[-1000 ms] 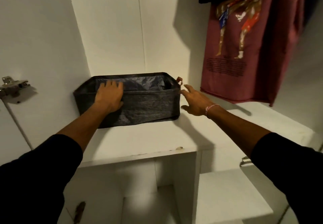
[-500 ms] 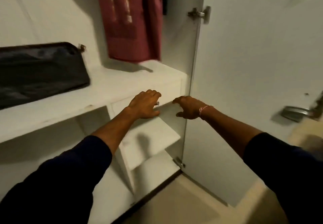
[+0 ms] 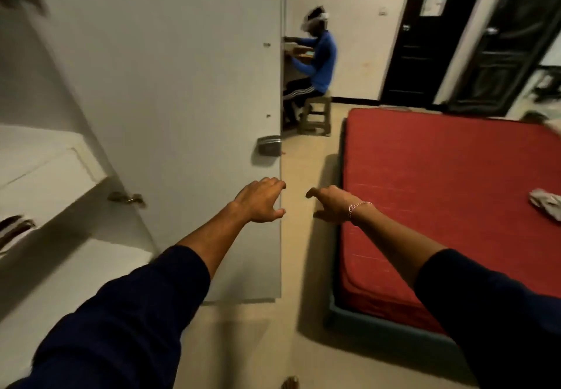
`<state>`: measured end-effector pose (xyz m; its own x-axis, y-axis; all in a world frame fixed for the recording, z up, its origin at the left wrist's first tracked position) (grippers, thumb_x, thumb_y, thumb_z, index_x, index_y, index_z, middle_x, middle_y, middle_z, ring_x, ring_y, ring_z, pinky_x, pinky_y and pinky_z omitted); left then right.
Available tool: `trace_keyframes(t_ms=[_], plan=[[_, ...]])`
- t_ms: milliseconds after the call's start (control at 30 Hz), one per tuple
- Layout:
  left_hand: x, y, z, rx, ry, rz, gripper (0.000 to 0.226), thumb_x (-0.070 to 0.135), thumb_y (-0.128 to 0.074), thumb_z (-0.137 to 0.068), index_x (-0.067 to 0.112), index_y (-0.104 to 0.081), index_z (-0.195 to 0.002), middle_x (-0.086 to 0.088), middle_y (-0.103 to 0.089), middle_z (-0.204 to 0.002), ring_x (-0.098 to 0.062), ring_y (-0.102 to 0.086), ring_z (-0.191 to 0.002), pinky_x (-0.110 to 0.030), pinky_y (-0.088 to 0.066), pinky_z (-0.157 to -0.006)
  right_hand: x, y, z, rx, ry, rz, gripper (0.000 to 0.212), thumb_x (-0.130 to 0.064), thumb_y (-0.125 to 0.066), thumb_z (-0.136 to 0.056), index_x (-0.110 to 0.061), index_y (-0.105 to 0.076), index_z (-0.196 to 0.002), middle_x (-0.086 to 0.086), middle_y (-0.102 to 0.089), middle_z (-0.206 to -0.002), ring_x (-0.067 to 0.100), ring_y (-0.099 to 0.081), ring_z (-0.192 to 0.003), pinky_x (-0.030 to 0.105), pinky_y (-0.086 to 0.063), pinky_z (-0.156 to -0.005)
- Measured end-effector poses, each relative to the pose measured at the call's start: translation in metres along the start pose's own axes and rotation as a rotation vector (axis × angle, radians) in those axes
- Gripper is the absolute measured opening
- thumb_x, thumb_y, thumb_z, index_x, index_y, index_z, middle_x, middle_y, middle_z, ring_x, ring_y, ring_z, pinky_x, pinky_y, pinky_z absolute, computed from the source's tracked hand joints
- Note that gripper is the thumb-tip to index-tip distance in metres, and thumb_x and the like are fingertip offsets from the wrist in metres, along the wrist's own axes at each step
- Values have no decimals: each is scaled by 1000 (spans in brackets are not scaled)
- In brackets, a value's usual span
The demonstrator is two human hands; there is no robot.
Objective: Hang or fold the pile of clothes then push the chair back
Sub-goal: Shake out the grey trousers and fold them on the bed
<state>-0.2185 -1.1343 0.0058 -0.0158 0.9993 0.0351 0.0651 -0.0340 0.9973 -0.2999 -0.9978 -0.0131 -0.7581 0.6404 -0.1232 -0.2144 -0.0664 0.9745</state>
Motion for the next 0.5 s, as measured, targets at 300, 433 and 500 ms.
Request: trace_keyframes(t_ms=[300, 433, 500], plan=[[170, -35, -178, -32, -409, 60, 63, 50, -64, -89, 12, -46, -136, -6, -55, -133, -27, -52, -122, -43, -47, -99, 214, 5, 68, 41, -376, -78, 60, -22, -70, -92, -13, -43, -146, 11, -54, -143, 30, -53, -128, 41, -46, -104], [248, -58, -231, -69, -552, 61, 65, 50, -64, -89, 12, -45, -138, -8, -54, -136, -27, -51, -124, -44, -46, -100, 292, 1, 103, 48, -524, -117, 62, -23, -71, -92, -14, -42, -146, 11, -51, -146, 31, -50, -132, 43, -44, -108], [284, -67, -254, -84, -603, 75, 65, 50, -64, -89, 12, -45, -138, -9, -54, -136, -27, -51, -123, -44, -46, -100, 326, -2, 123, 64, -583, -139, 62, -25, -70, -92, -15, -42, -146, 11, -50, -146, 31, -49, -132, 45, -44, -107]])
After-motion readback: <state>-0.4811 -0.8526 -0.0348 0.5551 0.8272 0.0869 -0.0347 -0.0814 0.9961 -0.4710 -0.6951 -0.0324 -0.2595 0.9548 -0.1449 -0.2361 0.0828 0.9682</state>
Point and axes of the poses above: each hand's wrist, its own z-axis away from the middle knuckle, its own y-axis out of the back of the hand, x = y × z, the point moved 7 cm from there along -z, towards the middle knuckle
